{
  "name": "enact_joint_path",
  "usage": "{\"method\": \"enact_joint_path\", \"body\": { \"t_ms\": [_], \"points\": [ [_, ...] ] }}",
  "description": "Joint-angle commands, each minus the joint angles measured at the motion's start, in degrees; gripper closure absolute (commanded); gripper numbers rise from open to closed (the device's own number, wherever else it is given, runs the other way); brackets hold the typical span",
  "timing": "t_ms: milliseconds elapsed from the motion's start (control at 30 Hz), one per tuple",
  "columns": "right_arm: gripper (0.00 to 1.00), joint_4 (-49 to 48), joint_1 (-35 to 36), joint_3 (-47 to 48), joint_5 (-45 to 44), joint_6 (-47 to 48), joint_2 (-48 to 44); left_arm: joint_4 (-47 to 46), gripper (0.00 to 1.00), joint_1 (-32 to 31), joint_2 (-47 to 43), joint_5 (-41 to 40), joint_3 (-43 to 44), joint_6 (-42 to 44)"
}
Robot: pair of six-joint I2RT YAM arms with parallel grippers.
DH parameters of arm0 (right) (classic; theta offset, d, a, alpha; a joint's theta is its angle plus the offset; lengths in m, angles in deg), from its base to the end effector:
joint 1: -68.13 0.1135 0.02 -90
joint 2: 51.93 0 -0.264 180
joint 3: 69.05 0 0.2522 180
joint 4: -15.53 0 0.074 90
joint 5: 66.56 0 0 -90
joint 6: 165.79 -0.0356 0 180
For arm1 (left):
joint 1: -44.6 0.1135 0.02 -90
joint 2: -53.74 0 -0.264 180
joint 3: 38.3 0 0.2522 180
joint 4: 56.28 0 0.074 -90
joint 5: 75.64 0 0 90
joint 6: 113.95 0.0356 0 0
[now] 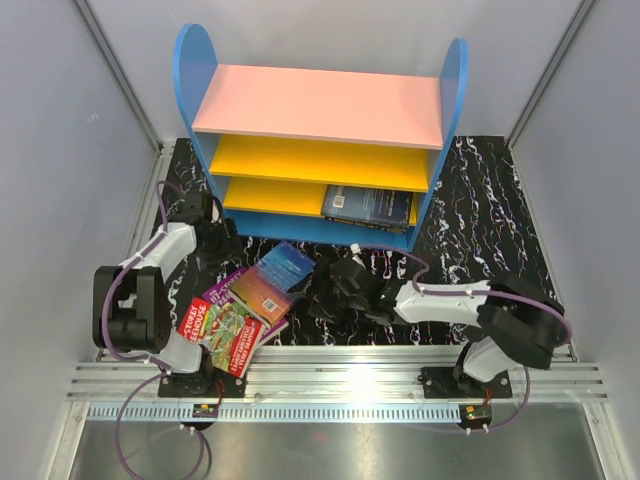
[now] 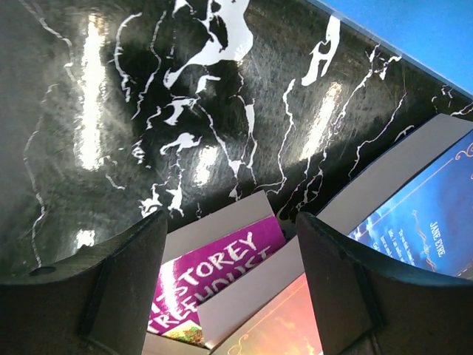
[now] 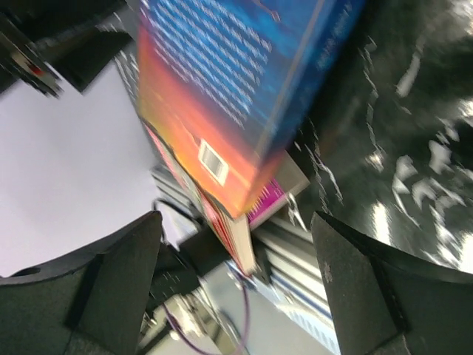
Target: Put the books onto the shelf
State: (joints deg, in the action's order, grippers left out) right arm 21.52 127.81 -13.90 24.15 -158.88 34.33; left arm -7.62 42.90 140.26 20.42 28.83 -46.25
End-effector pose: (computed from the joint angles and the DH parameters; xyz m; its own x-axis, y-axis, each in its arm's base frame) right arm 0.1542 0.2645 0.1805 -0.8985 0.4300 -0.0885 0.1979 0.5766 0.7927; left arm 0.2825 -0.0121 0.1918 -0.8839 -0.3513 -0.3087 -0.2880 0.9290 -0.2324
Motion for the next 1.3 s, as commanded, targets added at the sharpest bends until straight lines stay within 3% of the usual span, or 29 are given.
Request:
{"method": "enact_joint_path", "body": {
  "t_ms": [0, 267, 700, 767, 867, 1100, 1200, 1267],
  "points": [
    [0.11, -14.19, 1.4, -1.48, -7.47, -6.98, 5.47, -3.08, 0.27, -0.5, 0.14, 2.2, 1.66, 0.16],
    [0.13, -26.06, 7.02, 1.06, -16.25, -17.53, 19.99, -2.73, 0.29, -0.94, 1.02, 4.13, 2.36, -0.63],
    [0.2, -21.95, 13.26, 4.23, -26.72, -25.01, 25.46, -3.87, 0.32, -3.14, 0.84, 5.89, -0.1, -1.16],
    [0.29, -19.83, 13.62, 3.7, -28.74, -26.33, 24.93, -4.04, 0.32, -3.75, 0.67, 5.89, -0.19, -1.16],
    [0.54, -19.3, 14.23, 2.21, -30.59, -27.3, 24.75, -4.04, 0.33, -4.46, 0.32, 5.8, -0.45, -1.07],
    [0.92, -19.3, 14.41, 1.24, -33.93, -24.5, 22.12, -3.25, 0.34, -5.6, -1.09, 5.19, -0.72, -0.99],
    [0.98, -14.58, 14.41, 3.95, -33.15, -20.46, 17.83, -2.64, 0.34, -5.69, -1.88, 4.83, -0.72, -1.25],
    [1.0, -4.05, 14.67, 7.99, -31.48, -14.16, 15.53, -1.76, 0.34, -5.69, -3.02, 4.4, -0.63, -1.6]
  ]
}}
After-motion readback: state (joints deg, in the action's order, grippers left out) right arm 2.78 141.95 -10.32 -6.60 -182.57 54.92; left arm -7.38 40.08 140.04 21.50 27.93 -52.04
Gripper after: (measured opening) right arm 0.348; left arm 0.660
